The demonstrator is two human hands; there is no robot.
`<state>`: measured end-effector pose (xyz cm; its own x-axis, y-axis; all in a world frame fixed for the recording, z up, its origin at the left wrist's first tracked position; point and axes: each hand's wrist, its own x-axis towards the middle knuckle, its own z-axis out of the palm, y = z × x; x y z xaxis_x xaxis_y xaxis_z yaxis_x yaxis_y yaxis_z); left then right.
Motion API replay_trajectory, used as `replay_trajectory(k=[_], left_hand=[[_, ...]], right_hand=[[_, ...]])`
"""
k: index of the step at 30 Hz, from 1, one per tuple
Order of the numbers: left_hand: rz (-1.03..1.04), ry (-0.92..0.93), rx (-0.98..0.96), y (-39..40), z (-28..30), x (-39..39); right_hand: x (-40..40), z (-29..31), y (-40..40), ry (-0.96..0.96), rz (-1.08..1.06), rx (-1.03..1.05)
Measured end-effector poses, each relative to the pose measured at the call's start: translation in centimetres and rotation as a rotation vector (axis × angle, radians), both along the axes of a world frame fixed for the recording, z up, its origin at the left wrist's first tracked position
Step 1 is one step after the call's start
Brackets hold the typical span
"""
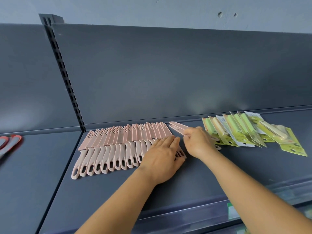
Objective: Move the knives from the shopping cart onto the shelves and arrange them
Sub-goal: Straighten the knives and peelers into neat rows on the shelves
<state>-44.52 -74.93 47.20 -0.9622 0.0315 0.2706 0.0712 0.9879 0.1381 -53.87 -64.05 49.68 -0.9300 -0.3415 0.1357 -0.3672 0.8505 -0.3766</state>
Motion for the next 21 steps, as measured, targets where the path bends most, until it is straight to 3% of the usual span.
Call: replay_trajectory(k=[5, 13, 21], left_hand=[[-0.058, -0.069, -0.028, 0.5, -0.4, -0.9], [-0.029, -0.028, 0.008, 0.7, -1.0, -1.3], [-0.031, -0.052, 0.074, 0.6, -1.1, -1.1]], right_hand=[[-1.3, -0.9, 1.6, 0.023, -0.034, 0.263], [-1.4, -0.5, 1.0, 0.021, 0.042, 0.253], [-0.7, 0.2, -0.9, -0.036, 0.114, 0.063]])
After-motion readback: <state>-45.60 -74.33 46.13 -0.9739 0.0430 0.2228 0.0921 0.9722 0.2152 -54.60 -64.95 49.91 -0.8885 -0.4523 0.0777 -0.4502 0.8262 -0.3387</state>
